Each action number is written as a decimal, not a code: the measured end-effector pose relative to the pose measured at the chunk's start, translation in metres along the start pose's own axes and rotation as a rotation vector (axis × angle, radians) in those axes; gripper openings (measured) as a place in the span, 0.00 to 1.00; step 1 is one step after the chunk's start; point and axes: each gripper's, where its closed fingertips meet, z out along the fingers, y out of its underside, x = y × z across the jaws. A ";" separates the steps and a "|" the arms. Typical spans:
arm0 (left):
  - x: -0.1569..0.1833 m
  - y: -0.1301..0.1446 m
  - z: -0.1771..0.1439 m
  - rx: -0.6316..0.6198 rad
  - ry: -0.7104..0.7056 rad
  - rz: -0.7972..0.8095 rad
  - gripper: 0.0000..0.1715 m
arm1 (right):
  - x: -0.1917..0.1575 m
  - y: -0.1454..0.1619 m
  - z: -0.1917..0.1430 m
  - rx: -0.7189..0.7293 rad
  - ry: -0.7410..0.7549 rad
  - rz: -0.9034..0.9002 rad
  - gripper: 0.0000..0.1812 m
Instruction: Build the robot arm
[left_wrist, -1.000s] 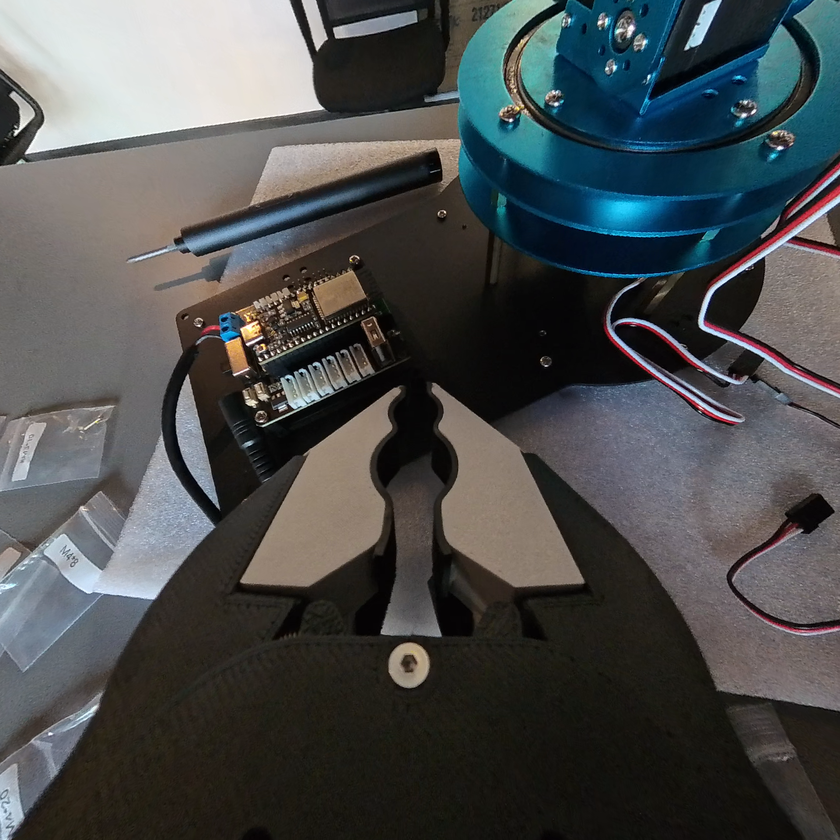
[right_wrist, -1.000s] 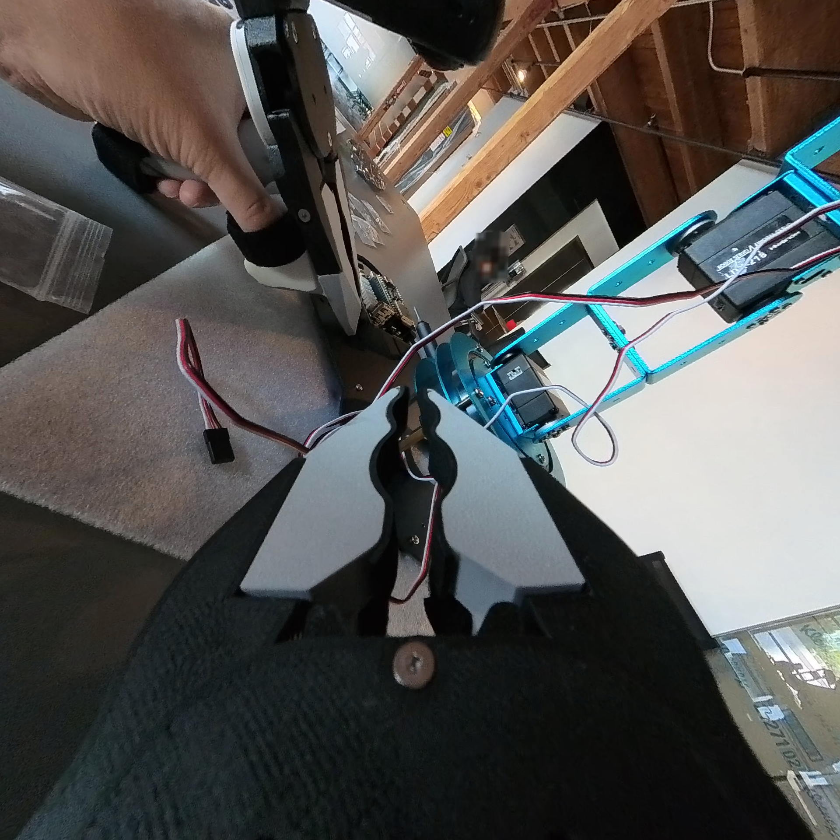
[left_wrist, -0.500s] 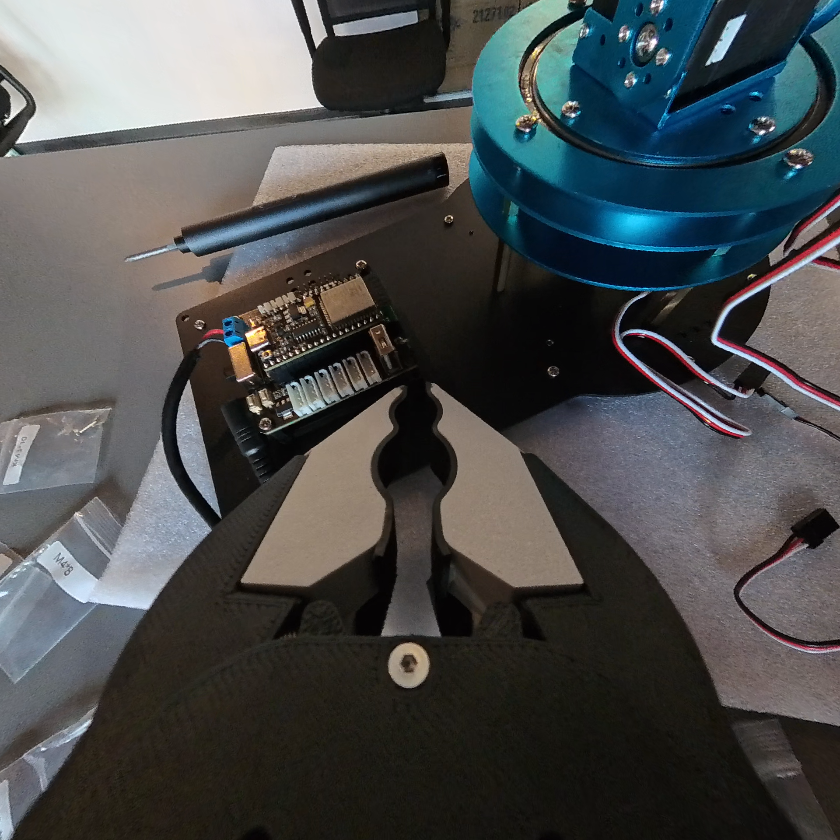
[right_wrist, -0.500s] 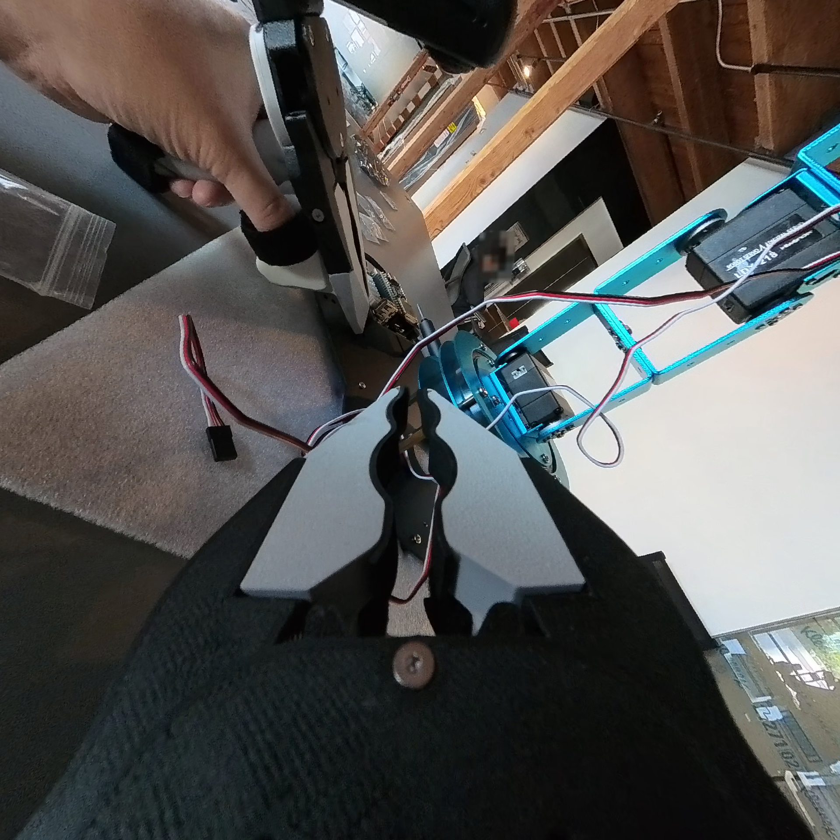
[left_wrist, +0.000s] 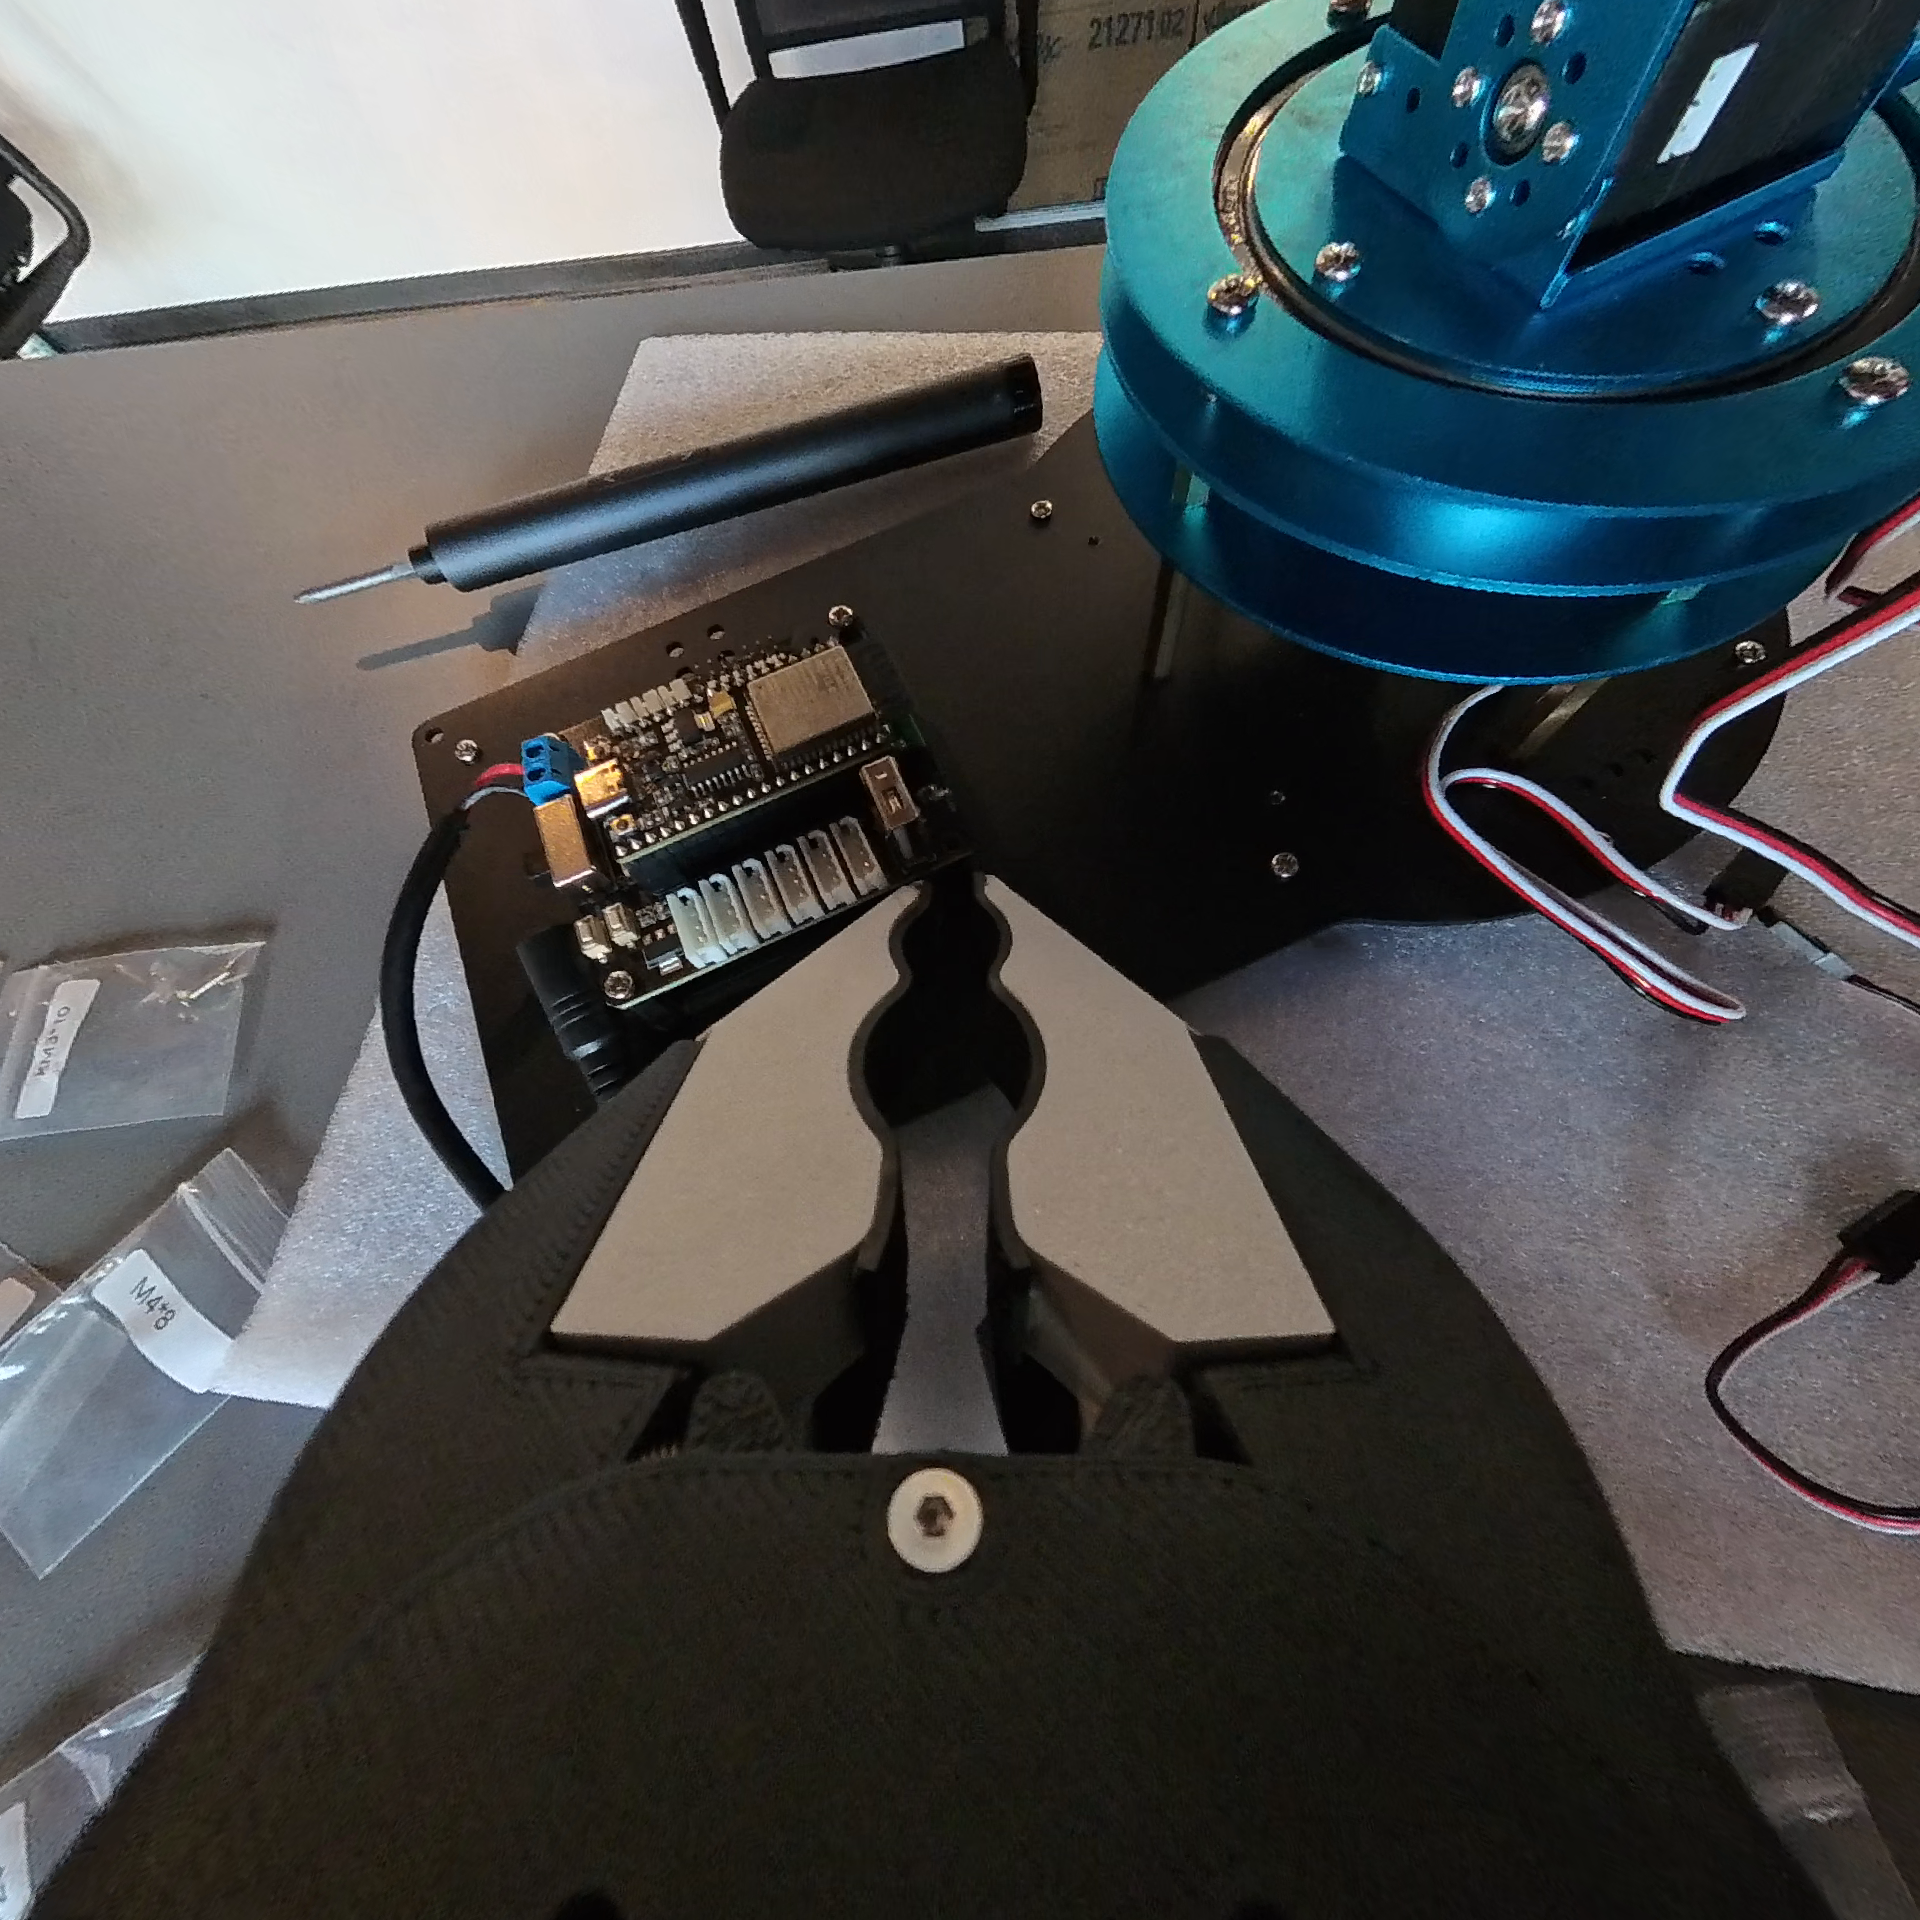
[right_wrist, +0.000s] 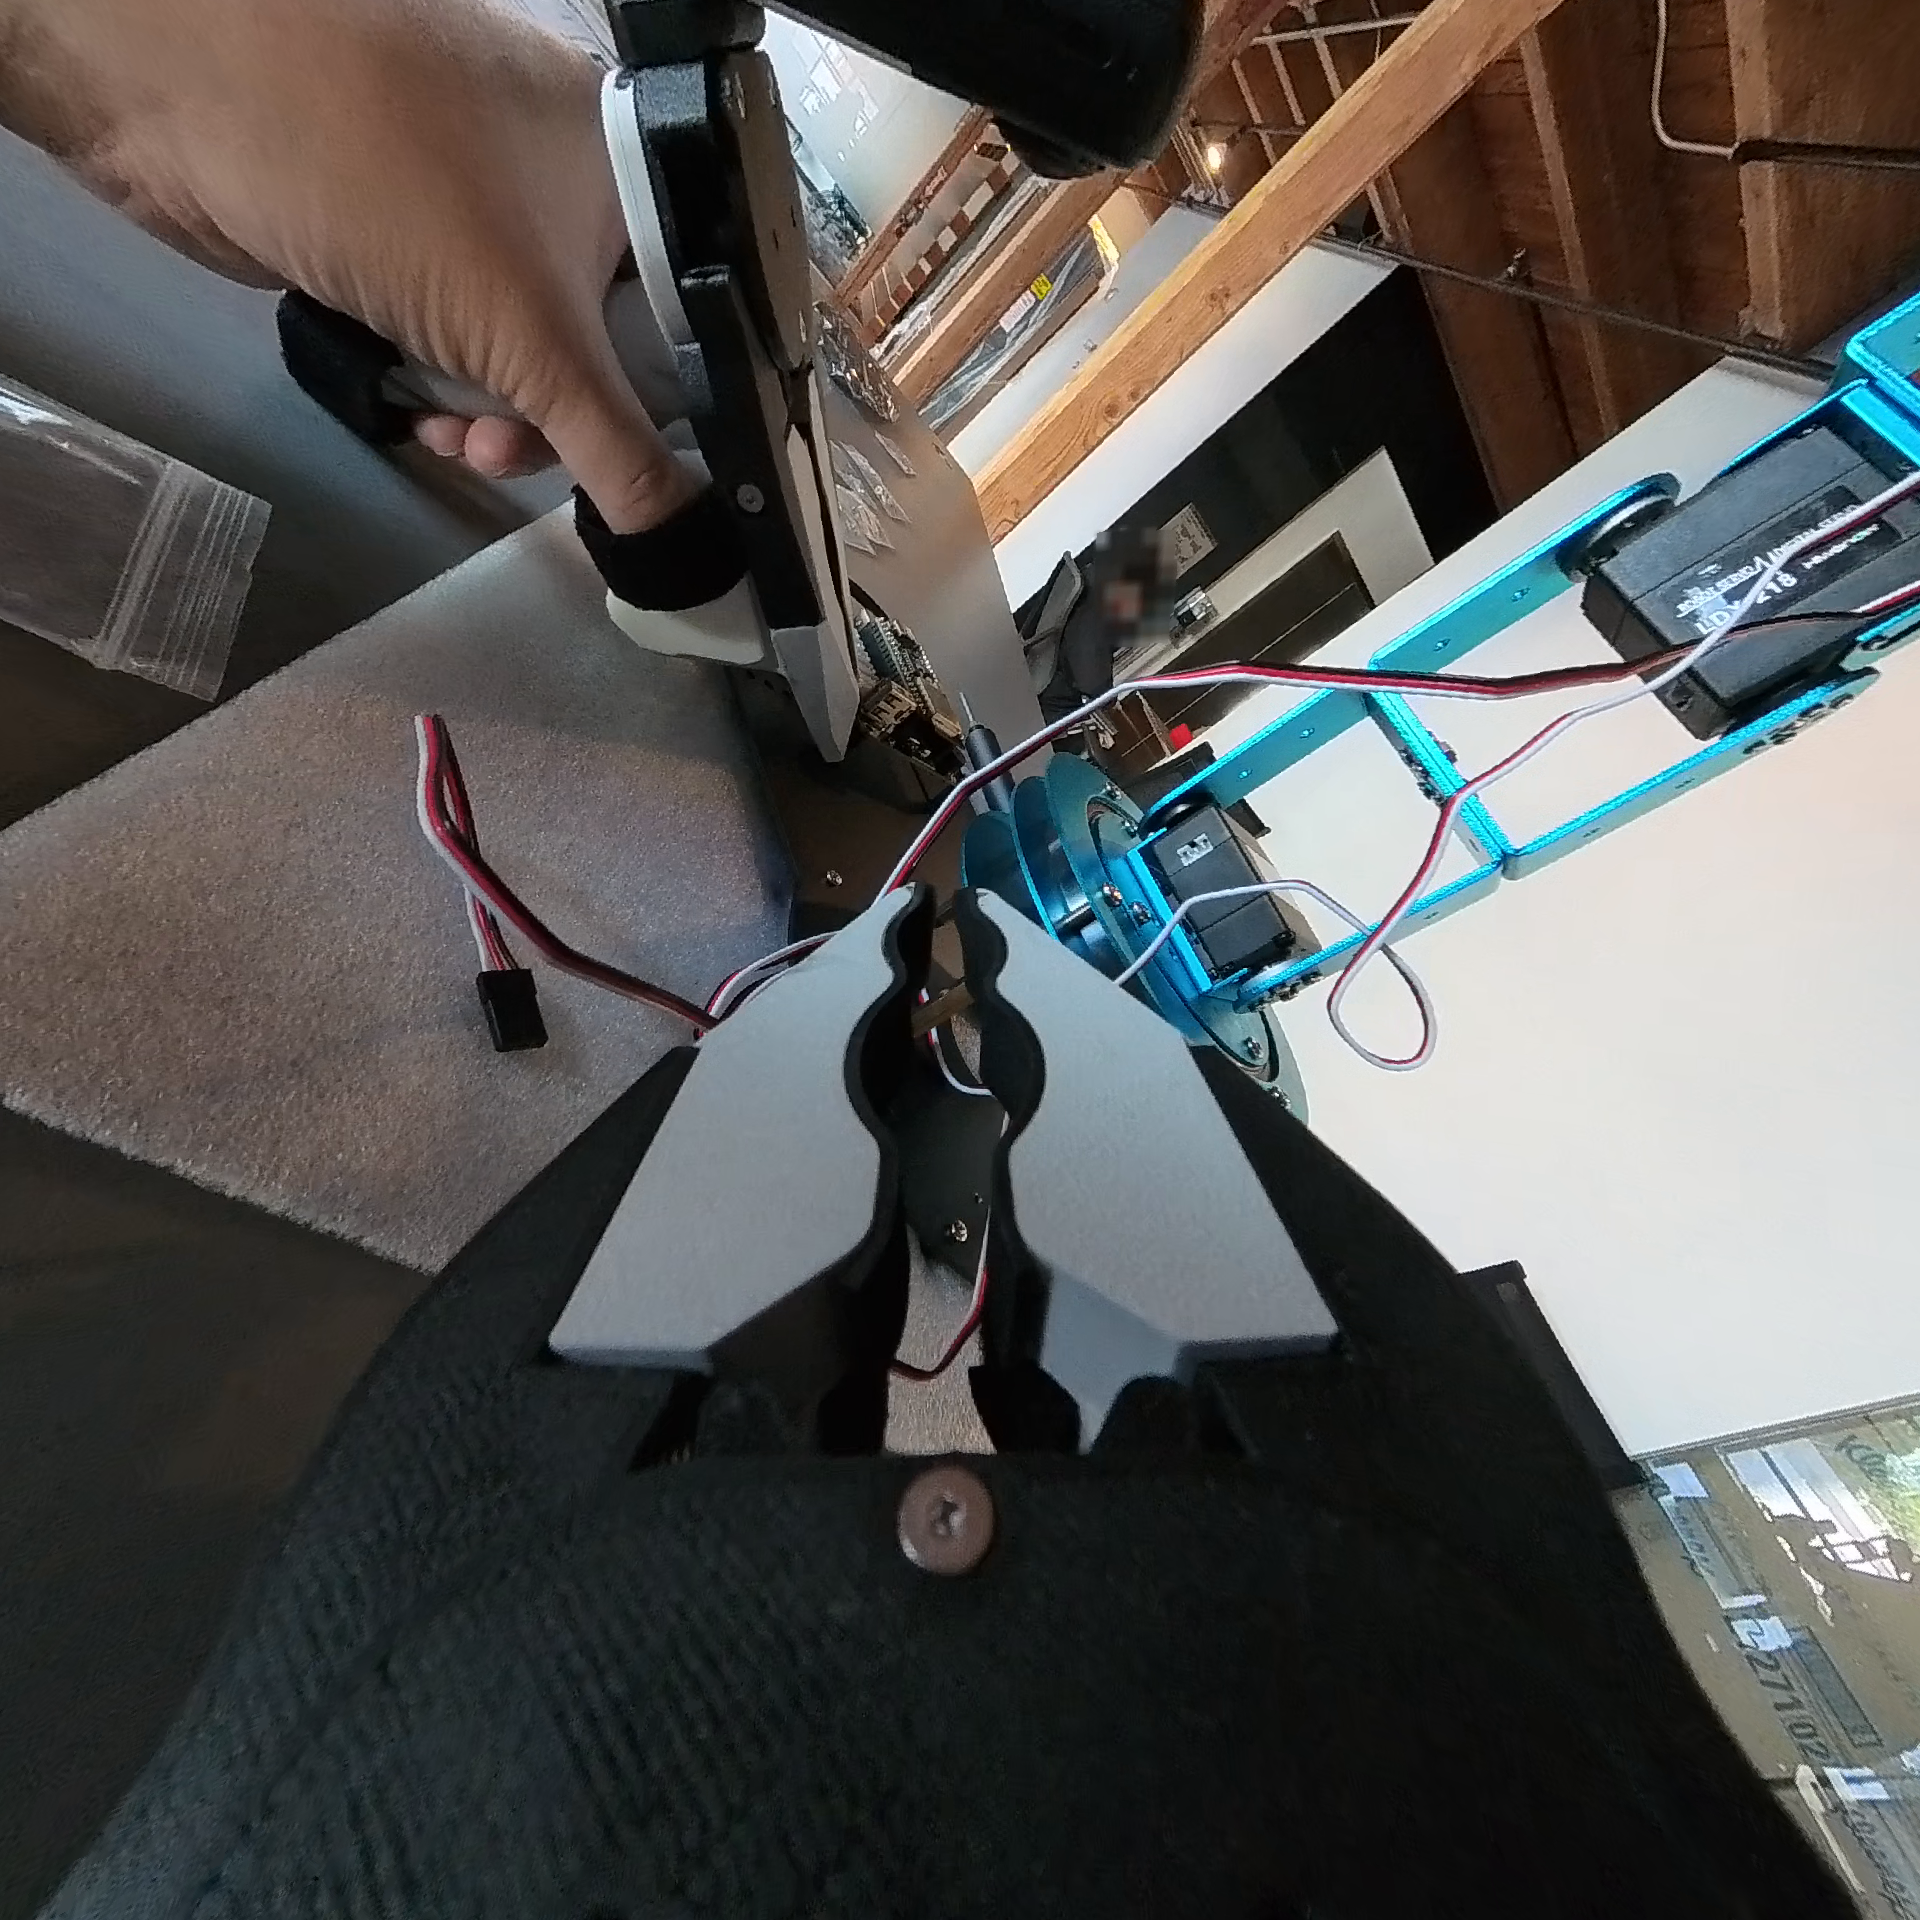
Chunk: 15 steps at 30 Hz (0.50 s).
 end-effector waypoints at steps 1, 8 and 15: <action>0.000 0.000 0.000 0.000 0.000 0.001 0.02 | 0.000 0.000 0.000 0.000 0.000 0.000 0.02; 0.000 0.000 0.000 0.000 0.001 0.010 0.02 | -0.001 0.000 0.000 -0.001 -0.004 0.002 0.02; 0.001 0.001 -0.002 0.001 0.004 0.005 0.04 | -0.001 0.000 0.000 -0.001 -0.005 0.003 0.02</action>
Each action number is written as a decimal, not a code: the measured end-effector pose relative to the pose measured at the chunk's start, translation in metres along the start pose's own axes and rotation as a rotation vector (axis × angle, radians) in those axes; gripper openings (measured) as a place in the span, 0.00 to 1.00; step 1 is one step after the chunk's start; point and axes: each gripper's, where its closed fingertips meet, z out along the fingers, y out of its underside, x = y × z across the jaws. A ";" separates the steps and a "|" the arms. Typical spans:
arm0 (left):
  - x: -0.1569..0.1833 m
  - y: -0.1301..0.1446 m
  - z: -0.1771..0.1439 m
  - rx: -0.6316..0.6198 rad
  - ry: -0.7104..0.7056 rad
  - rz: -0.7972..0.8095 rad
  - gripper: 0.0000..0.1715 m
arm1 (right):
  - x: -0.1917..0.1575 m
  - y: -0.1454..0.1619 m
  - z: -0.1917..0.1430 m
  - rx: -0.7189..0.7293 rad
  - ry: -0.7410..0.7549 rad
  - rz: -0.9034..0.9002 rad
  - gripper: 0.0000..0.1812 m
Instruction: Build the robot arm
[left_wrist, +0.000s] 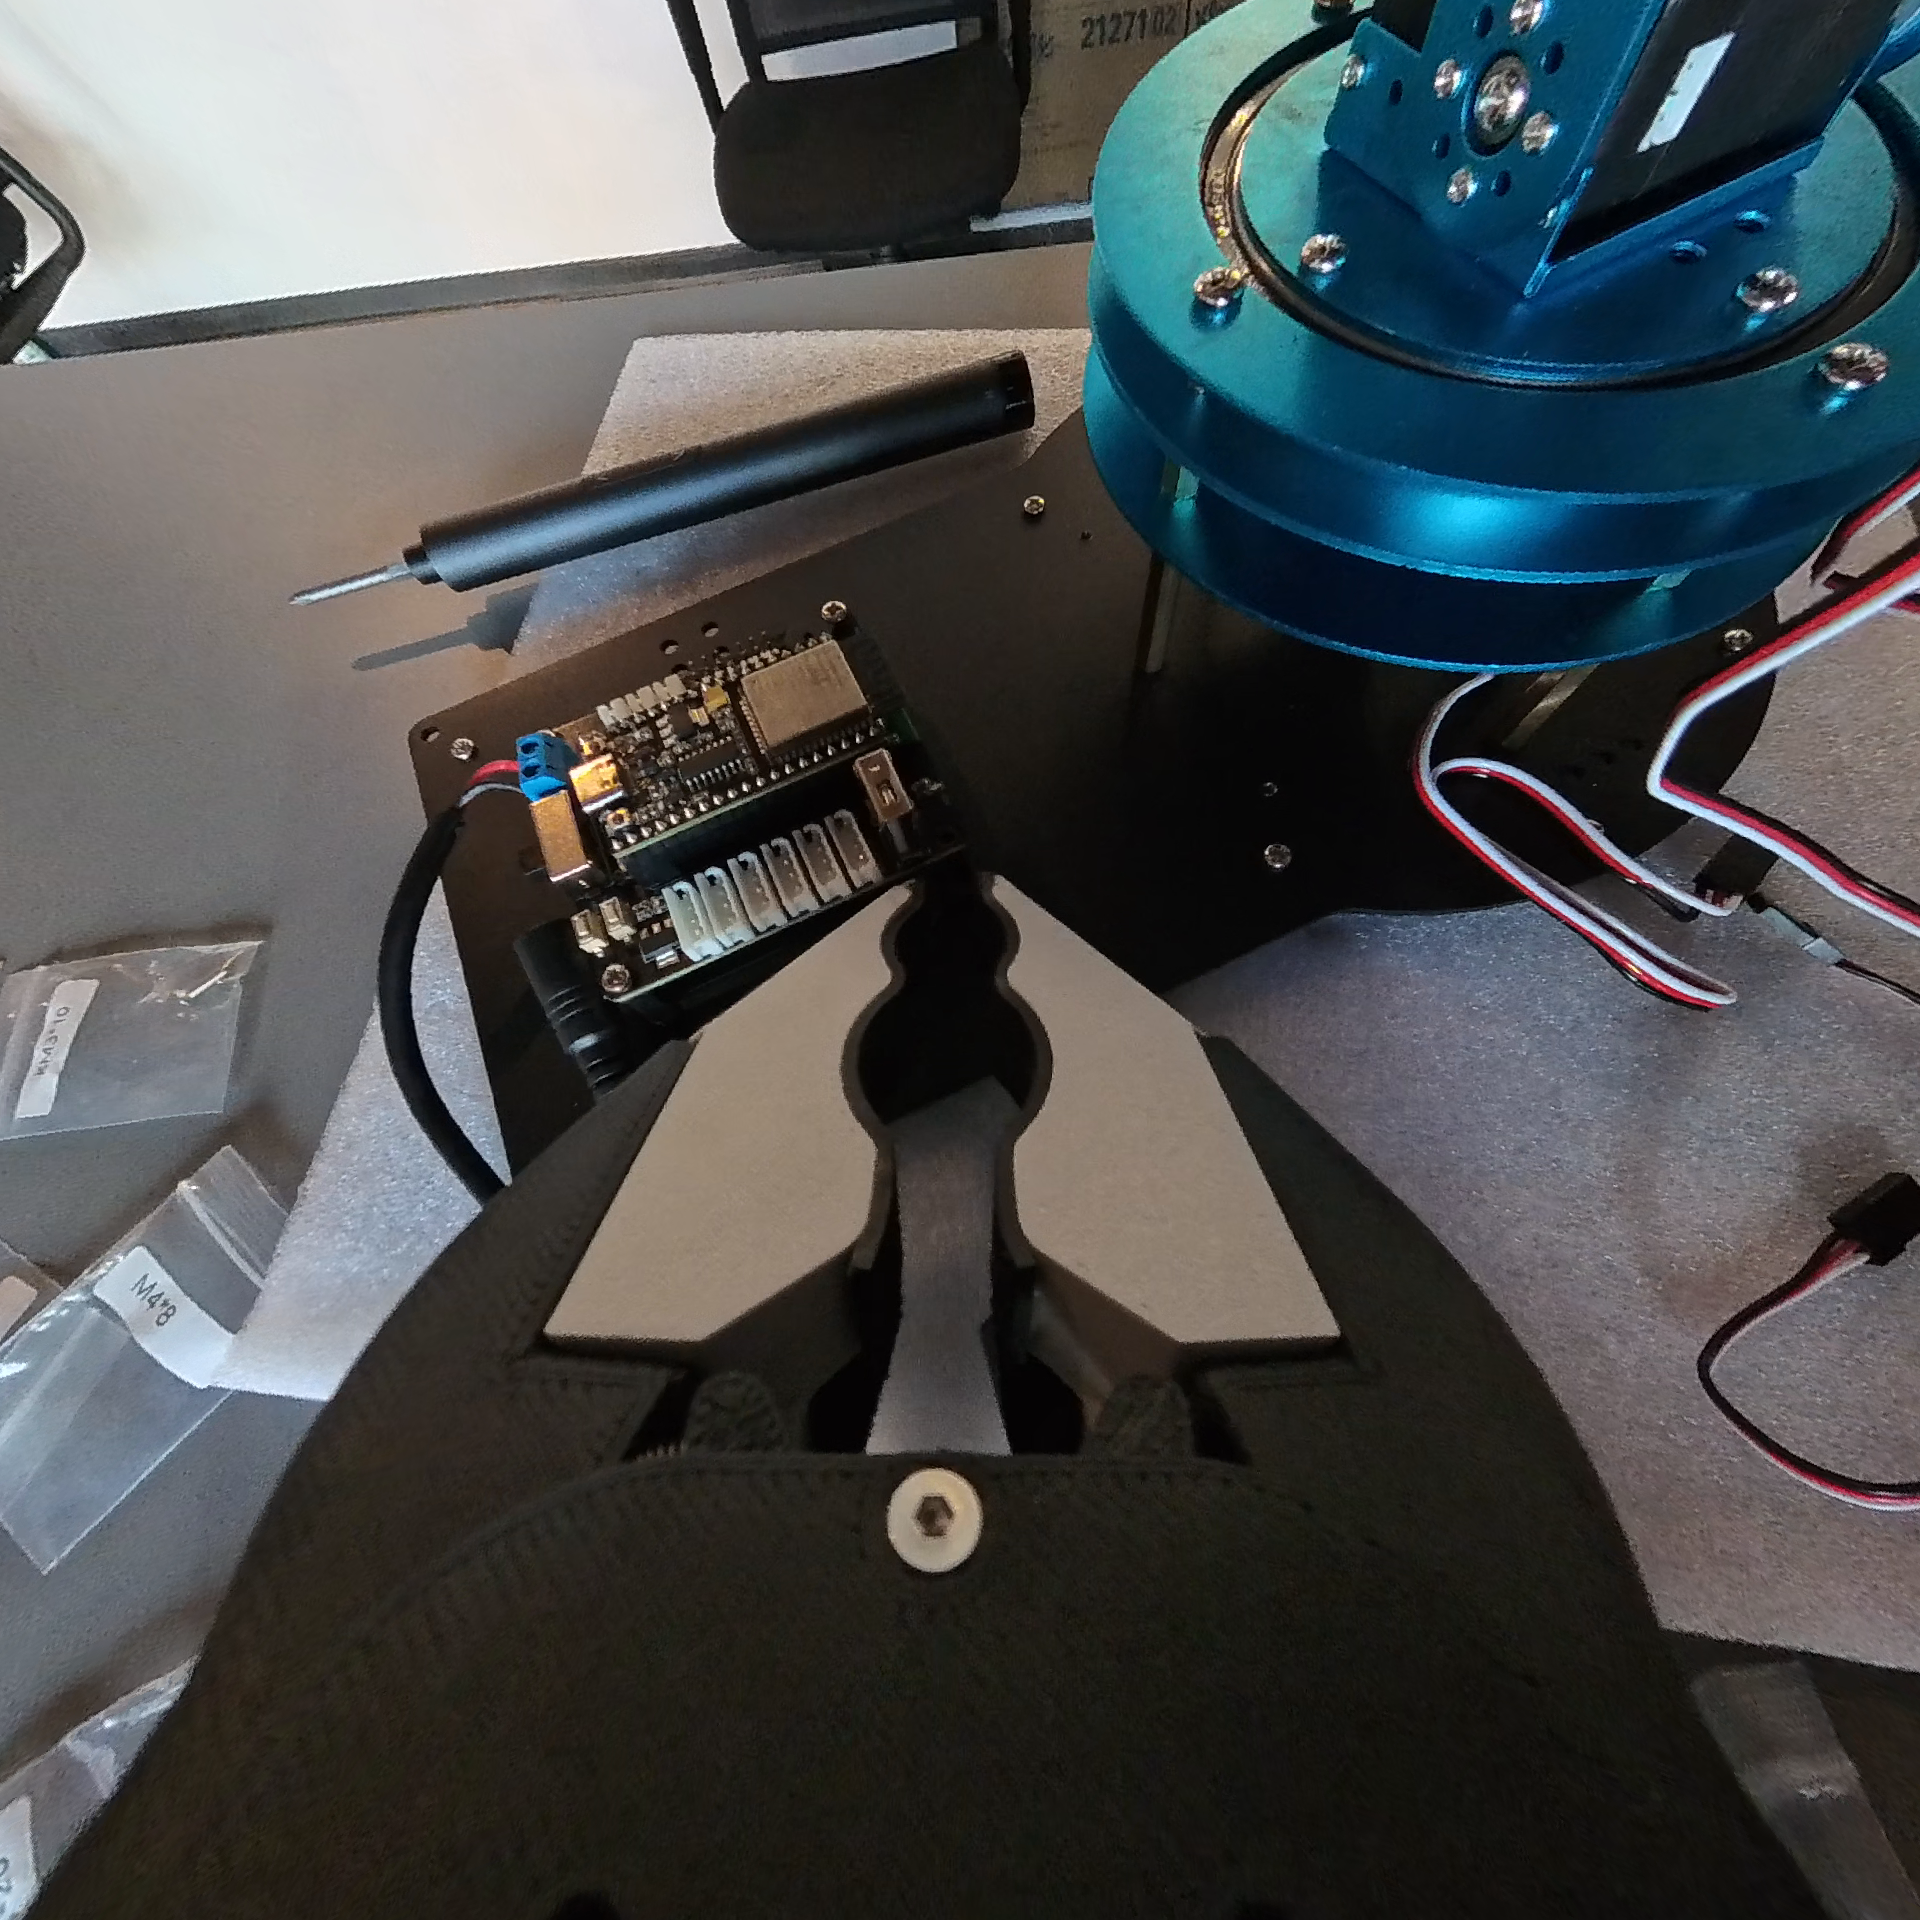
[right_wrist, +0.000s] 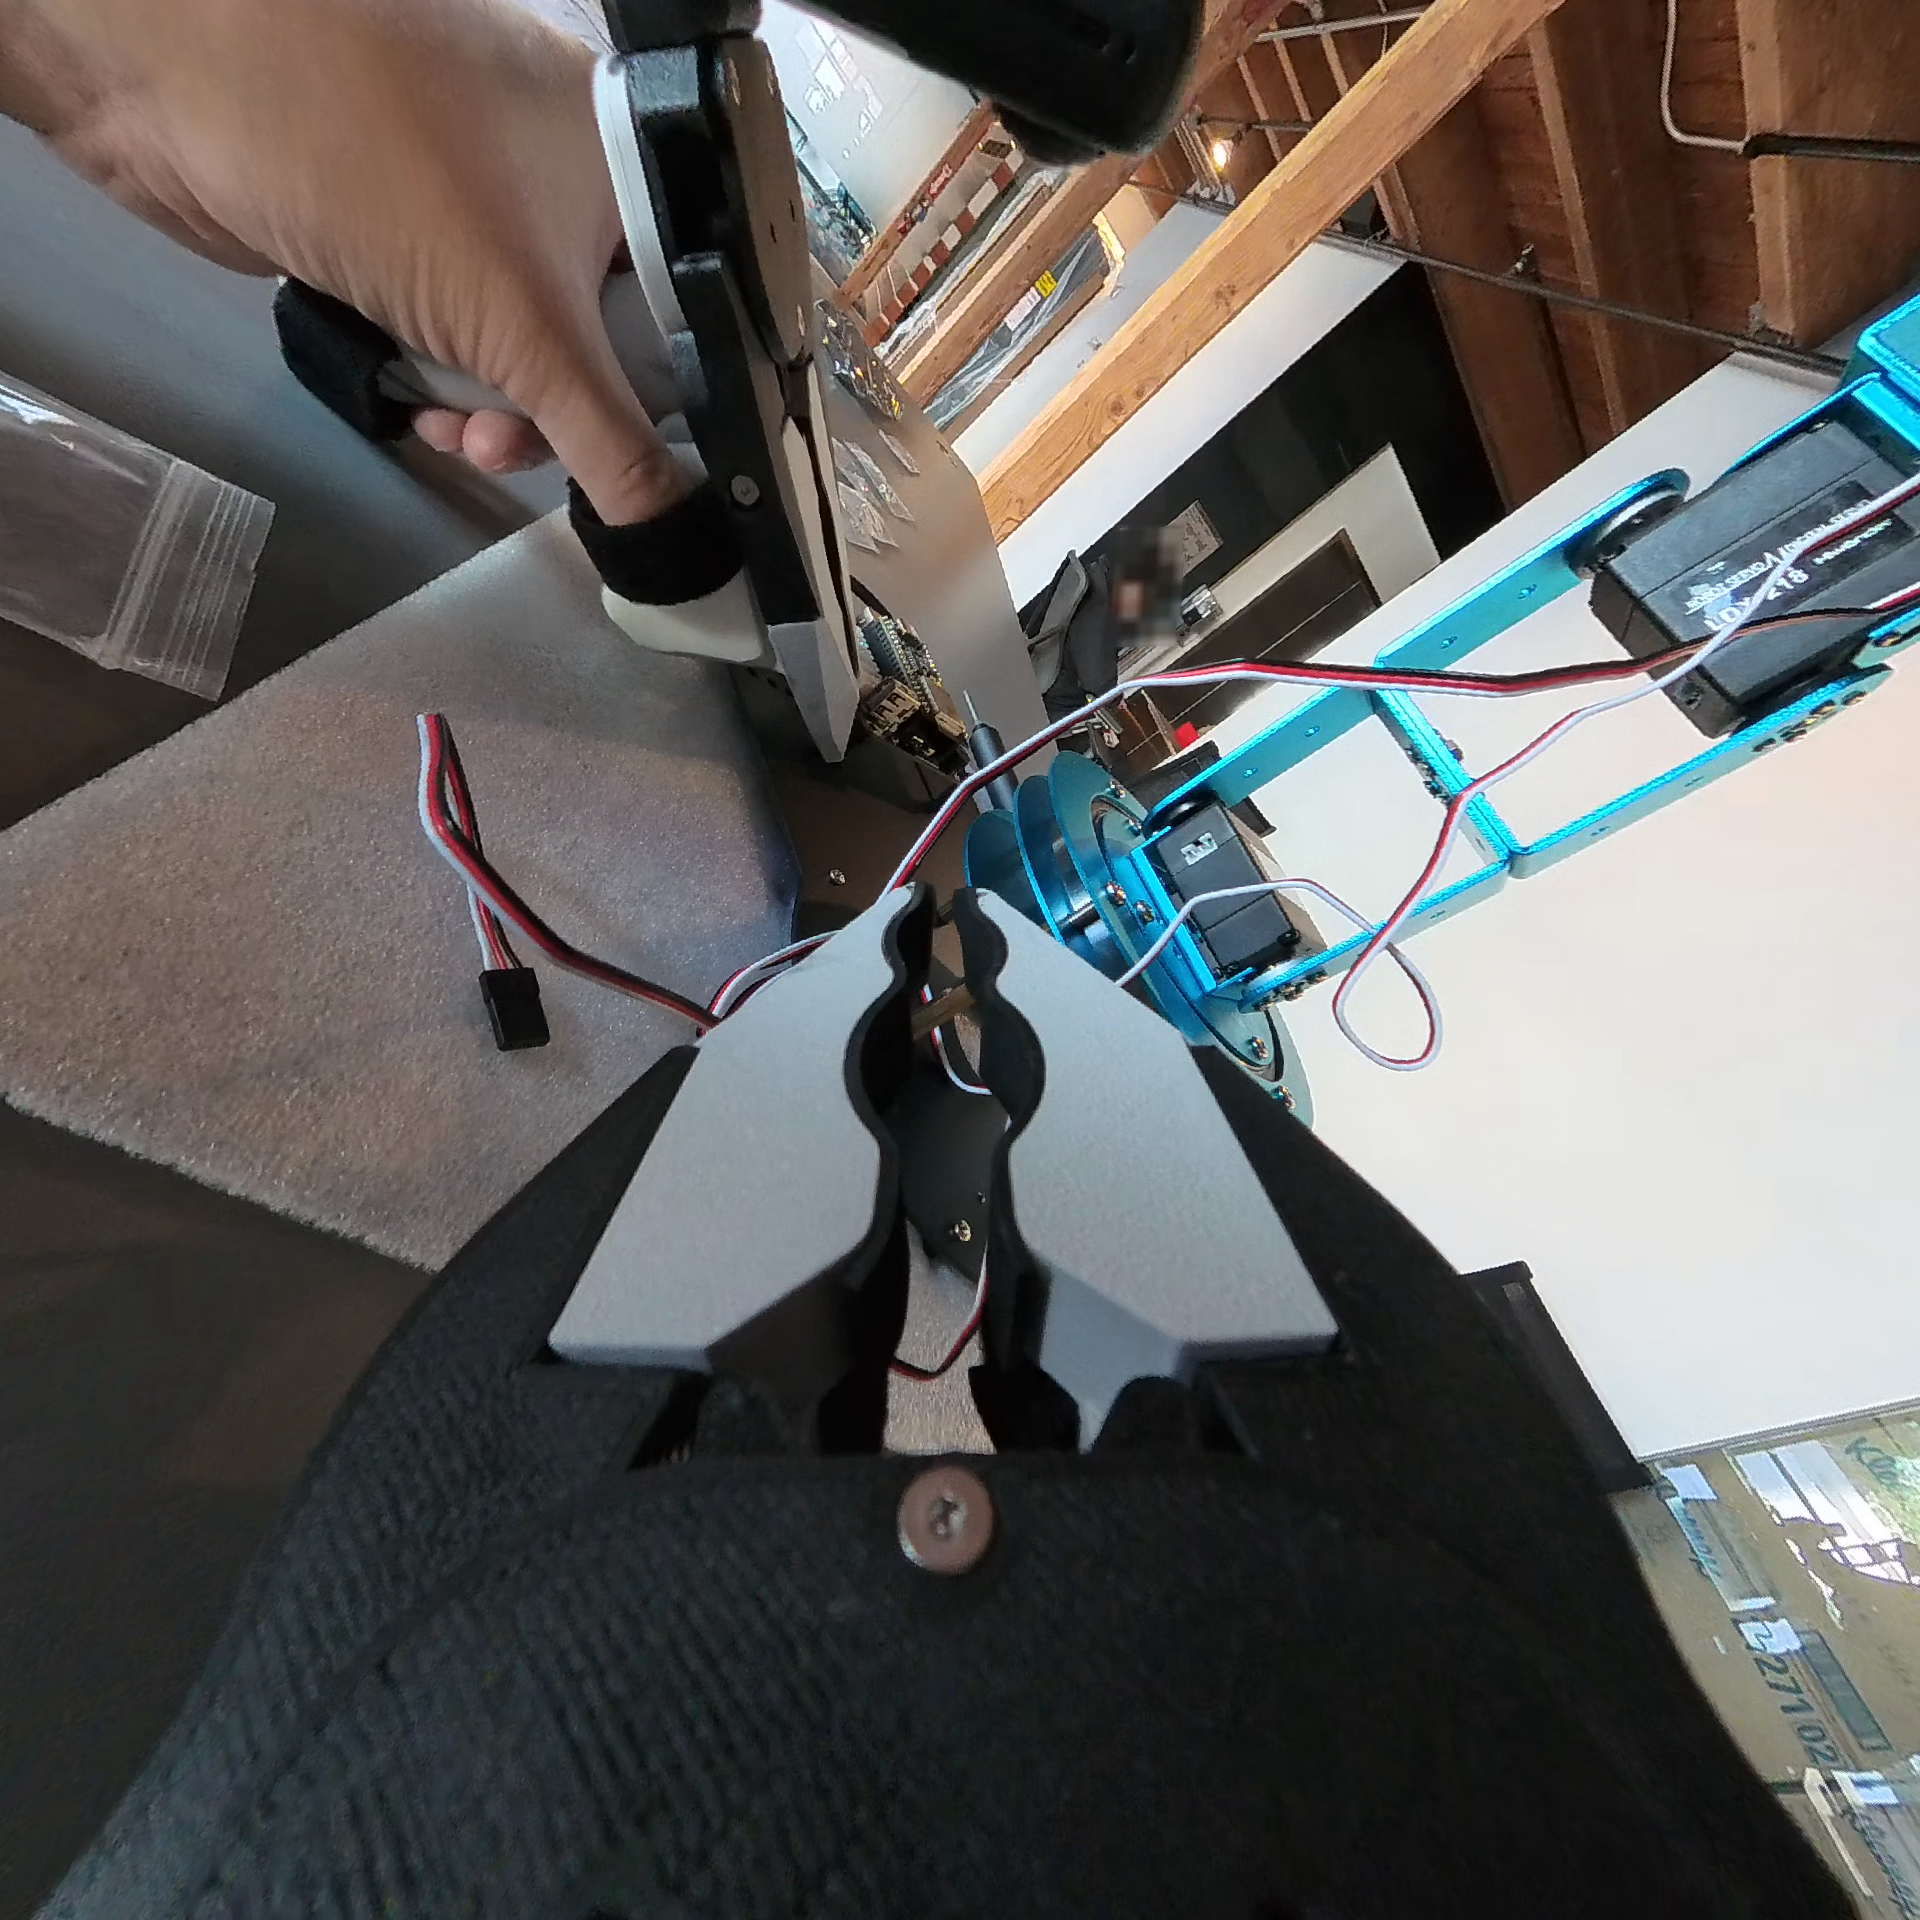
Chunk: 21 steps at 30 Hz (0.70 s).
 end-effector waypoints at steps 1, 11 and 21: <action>0.000 0.000 -0.001 0.001 -0.002 0.000 0.04 | 0.000 0.000 0.000 0.000 0.001 -0.001 0.02; -0.005 0.011 -0.024 0.026 -0.018 -0.048 0.04 | -0.003 -0.001 0.001 0.001 -0.011 -0.012 0.02; 0.004 0.012 -0.049 0.070 0.019 -0.196 0.08 | 0.002 -0.004 -0.002 0.023 -0.004 0.034 0.02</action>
